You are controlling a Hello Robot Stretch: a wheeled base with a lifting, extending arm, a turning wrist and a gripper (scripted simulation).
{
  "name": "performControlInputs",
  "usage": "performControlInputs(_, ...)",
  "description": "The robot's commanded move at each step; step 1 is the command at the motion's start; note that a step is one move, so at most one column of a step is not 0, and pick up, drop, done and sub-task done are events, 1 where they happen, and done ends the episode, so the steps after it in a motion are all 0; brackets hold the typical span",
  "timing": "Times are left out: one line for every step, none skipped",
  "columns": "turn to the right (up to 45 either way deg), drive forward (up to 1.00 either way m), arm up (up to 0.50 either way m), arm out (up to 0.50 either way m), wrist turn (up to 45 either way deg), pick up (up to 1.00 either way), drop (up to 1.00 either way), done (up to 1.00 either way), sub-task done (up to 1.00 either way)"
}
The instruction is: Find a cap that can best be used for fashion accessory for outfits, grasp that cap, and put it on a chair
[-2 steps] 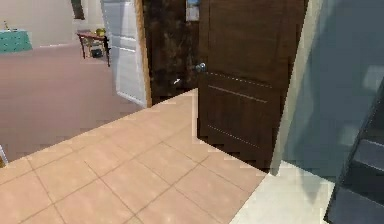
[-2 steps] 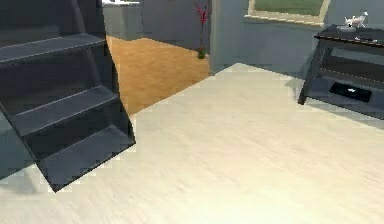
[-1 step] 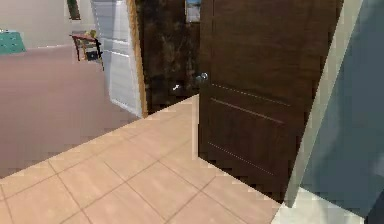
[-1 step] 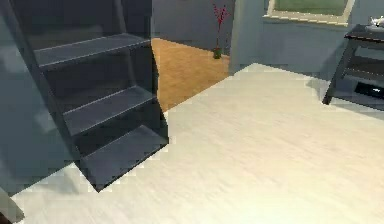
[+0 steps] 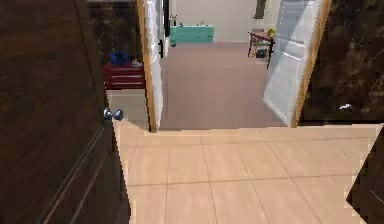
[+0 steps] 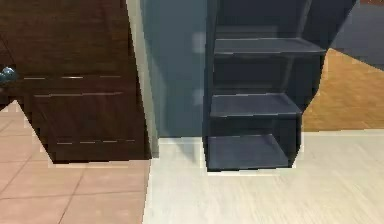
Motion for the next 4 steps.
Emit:
performControlInputs(0.0,1.0,0.0,0.0,0.0,0.0,0.0,0.0,0.0)
performControlInputs(-6.0,0.0,0.0,0.0,0.0,0.0,0.0,0.0,0.0)
performControlInputs(0.0,0.5,0.0,0.0,0.0,0.0,0.0,0.0,0.0)
performControlInputs(-45.0,0.0,0.0,0.0,0.0,0.0,0.0,0.0,0.0)
